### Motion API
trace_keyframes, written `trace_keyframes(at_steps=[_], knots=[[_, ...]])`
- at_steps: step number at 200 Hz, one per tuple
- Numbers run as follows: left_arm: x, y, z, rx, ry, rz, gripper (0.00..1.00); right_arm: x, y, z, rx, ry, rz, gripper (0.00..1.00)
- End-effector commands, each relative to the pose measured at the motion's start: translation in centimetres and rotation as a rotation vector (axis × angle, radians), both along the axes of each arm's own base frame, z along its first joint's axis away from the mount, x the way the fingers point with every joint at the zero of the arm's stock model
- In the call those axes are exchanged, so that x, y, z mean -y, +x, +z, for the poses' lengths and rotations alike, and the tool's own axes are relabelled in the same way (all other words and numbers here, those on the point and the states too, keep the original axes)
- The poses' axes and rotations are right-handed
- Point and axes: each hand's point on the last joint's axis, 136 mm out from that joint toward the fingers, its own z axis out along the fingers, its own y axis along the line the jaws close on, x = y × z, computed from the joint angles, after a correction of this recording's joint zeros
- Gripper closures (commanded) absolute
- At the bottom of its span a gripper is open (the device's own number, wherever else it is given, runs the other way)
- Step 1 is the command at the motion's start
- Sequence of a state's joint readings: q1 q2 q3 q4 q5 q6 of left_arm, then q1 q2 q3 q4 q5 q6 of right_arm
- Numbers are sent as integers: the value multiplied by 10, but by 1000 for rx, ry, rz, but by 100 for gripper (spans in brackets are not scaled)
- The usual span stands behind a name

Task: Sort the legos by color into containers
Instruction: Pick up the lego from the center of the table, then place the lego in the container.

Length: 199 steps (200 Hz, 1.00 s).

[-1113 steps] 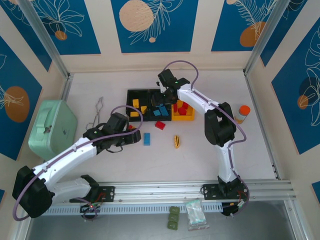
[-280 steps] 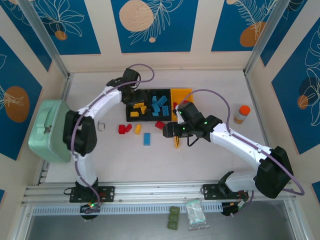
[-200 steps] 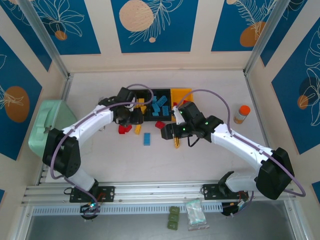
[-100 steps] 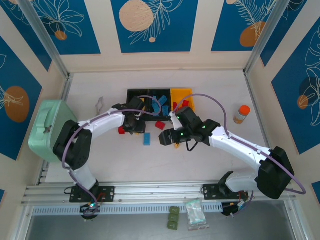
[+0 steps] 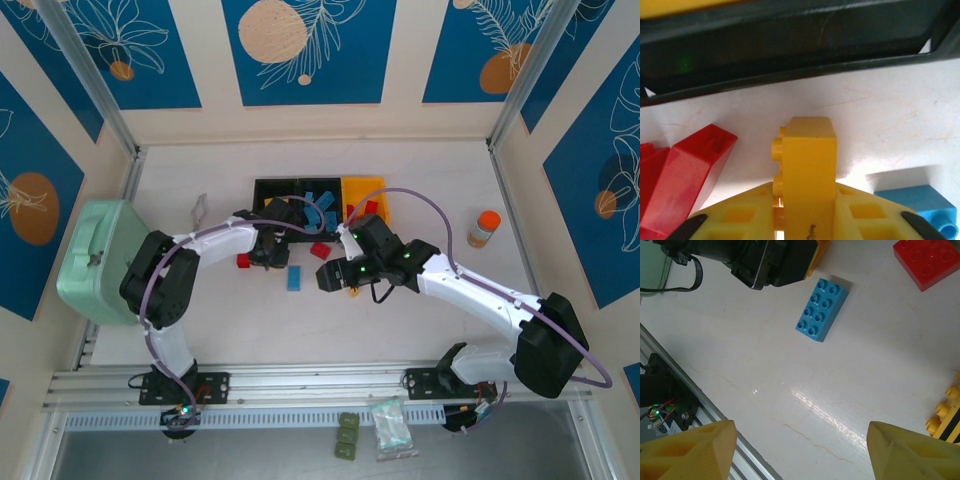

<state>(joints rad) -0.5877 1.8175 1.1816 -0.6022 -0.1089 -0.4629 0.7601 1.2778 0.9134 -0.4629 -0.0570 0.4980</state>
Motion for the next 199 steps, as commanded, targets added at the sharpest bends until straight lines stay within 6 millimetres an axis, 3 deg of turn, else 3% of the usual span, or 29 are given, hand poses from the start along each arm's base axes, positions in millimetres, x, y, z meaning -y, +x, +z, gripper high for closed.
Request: trace_keyframes(at_steps=[1,55,84,113,145,199], knots=[[4,4,11,19,2,-14,80,-1,-2,-3,-5,-3,3,30],[6,5,59,71,-61,-21,84,1,3,-3,-4,7,-8,31],[4,23,88,120,-82,-11,84,0,5,-3,-5,16,-14,31],[3,48,104,146,-83,2,84,2,4,-5,-11,15,-20,31],[0,79,103,149,-66,28,84,4,3,-5,-8,19,-30,31],[-6,112,73,100,5,62,84,7,3,-6,-8,14,-43,31]])
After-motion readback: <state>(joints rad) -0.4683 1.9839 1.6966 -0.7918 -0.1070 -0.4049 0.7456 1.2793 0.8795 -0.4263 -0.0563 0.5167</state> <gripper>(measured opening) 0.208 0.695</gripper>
